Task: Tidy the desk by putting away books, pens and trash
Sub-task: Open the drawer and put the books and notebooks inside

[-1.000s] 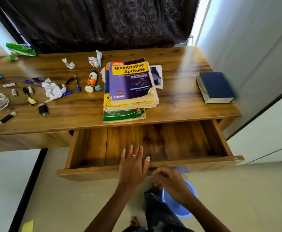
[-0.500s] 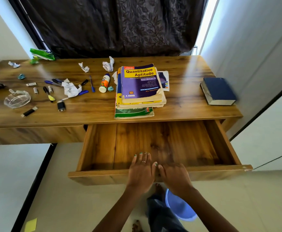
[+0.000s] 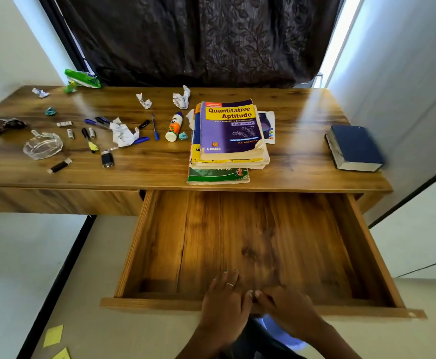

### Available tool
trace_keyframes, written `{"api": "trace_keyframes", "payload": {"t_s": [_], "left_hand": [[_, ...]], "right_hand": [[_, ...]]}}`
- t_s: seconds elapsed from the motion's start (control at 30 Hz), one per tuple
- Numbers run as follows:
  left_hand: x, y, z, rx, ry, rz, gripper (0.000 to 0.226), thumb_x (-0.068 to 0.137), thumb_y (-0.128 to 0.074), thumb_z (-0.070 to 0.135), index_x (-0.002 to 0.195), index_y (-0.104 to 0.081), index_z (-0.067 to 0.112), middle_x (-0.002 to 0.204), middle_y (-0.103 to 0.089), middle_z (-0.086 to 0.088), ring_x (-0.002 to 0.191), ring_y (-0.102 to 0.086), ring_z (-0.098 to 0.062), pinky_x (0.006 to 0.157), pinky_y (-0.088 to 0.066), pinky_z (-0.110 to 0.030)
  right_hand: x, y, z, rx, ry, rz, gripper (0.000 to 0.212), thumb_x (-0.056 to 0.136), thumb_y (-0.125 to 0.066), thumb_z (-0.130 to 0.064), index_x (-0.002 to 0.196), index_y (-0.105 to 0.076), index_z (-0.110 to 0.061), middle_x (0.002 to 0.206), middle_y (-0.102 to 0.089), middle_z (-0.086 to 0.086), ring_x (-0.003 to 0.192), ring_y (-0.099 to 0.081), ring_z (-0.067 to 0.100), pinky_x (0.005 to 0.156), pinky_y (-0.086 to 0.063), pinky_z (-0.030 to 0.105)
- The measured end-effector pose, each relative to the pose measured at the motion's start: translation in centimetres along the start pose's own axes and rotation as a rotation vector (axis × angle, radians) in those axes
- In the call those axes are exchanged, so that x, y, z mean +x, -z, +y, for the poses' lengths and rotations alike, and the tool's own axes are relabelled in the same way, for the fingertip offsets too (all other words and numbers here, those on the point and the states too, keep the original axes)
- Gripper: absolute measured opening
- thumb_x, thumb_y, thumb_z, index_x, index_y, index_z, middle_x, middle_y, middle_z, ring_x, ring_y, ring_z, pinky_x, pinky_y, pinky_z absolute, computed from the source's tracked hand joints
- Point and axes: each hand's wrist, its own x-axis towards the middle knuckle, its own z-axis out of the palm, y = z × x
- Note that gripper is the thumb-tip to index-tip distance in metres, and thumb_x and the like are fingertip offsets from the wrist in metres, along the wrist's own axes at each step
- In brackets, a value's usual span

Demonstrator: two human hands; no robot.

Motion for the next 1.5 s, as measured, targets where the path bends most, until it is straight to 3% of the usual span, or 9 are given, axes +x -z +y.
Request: {"api": "trace_keyframes", "payload": {"t_s": [0.23, 0.33, 0.43, 0.67, 0.87, 1.07, 1.23, 1.33, 1.5], "left_hand": [[4.7, 6.1, -1.0, -0.169, 0.065, 0.298, 0.051, 0.099, -0.025, 0.047, 0.145, -0.031, 0.027, 0.151, -0.034, 0.008, 0.136, -0.036, -0.008, 0.108, -0.037, -0.027], [8.4, 9.8, -1.7, -0.265, 0.128, 0.463, 0.047, 0.098, -0.038, 0.039, 0.143, -0.036, 0.027, 0.152, -0.032, 0.009, 0.136, -0.034, -0.008, 0.107, -0.039, -0.029], [11.8, 12.8, -2.8, -0.362, 0.224, 0.564, 0.053, 0.097, -0.044, 0.031, 0.147, -0.03, 0.021, 0.157, -0.019, 0.003, 0.139, -0.028, -0.014, 0.107, -0.039, -0.03], [18.9, 15.4, -4.2, -0.554, 0.331, 0.533, 0.07, 0.099, -0.043, 0.033, 0.152, -0.002, 0.014, 0.16, 0.006, -0.004, 0.146, -0.015, -0.023, 0.107, -0.041, -0.044], [21.6, 15.6, -4.9, -0.757, 0.462, 0.565, 0.075, 0.098, -0.043, 0.04, 0.151, -0.001, 0.01, 0.16, 0.0, -0.007, 0.144, -0.021, -0.024, 0.096, -0.034, -0.024], [21.2, 14.2, -5.3, -0.634, 0.371, 0.632, 0.081, 0.094, -0.053, 0.037, 0.151, -0.003, 0.01, 0.155, -0.018, -0.009, 0.136, -0.035, -0.02, 0.089, -0.043, -0.023], [21.2, 14.2, -5.5, -0.706, 0.34, 0.595, 0.086, 0.092, -0.055, 0.04, 0.151, 0.001, 0.015, 0.156, -0.012, -0.007, 0.137, -0.031, -0.017, 0.086, -0.048, -0.024], [21.1, 14.2, -5.8, -0.753, 0.32, 0.578, 0.086, 0.092, -0.055, 0.039, 0.151, 0.003, 0.015, 0.156, -0.01, -0.006, 0.138, -0.029, -0.018, 0.091, -0.05, -0.03], [21.0, 14.2, -6.1, -0.867, 0.281, 0.565, 0.084, 0.092, -0.056, 0.033, 0.151, 0.002, 0.018, 0.156, -0.008, -0.005, 0.136, -0.033, -0.02, 0.088, -0.054, -0.03]], "right_hand": [[5.8, 6.9, 2.0, 0.452, -0.03, 0.133, 0.018, 0.097, -0.044, -0.029, 0.1, -0.062, -0.031, 0.096, -0.068, -0.003, 0.08, -0.064, 0.013, 0.072, -0.052, 0.026], [10.0, 10.4, 3.2, 0.551, -0.089, 0.327, 0.025, 0.096, -0.047, -0.026, 0.116, -0.061, -0.019, 0.101, -0.06, -0.008, 0.084, -0.055, 0.003, 0.067, -0.041, 0.013], [13.6, 13.7, 4.1, 0.702, -0.135, 0.44, 0.031, 0.096, -0.047, -0.027, 0.121, -0.057, -0.011, 0.1, -0.059, -0.003, 0.088, -0.056, 0.01, 0.066, -0.04, 0.017], [20.3, 17.5, 5.0, 1.228, -0.316, 0.258, 0.058, 0.088, -0.054, -0.05, 0.132, -0.047, -0.012, 0.131, -0.053, 0.008, 0.121, -0.049, 0.026, 0.106, -0.038, 0.046], [23.7, 19.4, 3.9, 1.49, -0.402, 0.188, 0.067, 0.076, -0.07, -0.047, 0.128, -0.048, -0.011, 0.123, -0.061, 0.011, 0.114, -0.057, 0.027, 0.101, -0.044, 0.042], [24.8, 20.6, 4.5, 1.448, -0.483, 0.079, 0.071, 0.065, -0.079, -0.049, 0.121, -0.052, -0.014, 0.114, -0.064, 0.009, 0.106, -0.061, 0.025, 0.095, -0.048, 0.042], [25.3, 21.5, 3.3, 1.389, -0.542, 0.051, 0.058, 0.059, -0.081, -0.053, 0.098, -0.055, -0.019, 0.088, -0.069, 0.003, 0.077, -0.067, 0.017, 0.055, -0.052, 0.026], [25.8, 21.0, 2.9, 1.37, -0.582, 0.073, 0.054, 0.059, -0.082, -0.05, 0.092, -0.053, -0.02, 0.09, -0.065, 0.003, 0.082, -0.063, 0.017, 0.067, -0.05, 0.03], [26.2, 21.1, 2.8, 1.335, -0.609, 0.075, 0.052, 0.062, -0.083, -0.039, 0.097, -0.051, -0.018, 0.096, -0.06, 0.004, 0.087, -0.057, 0.017, 0.06, -0.041, 0.029]]}}
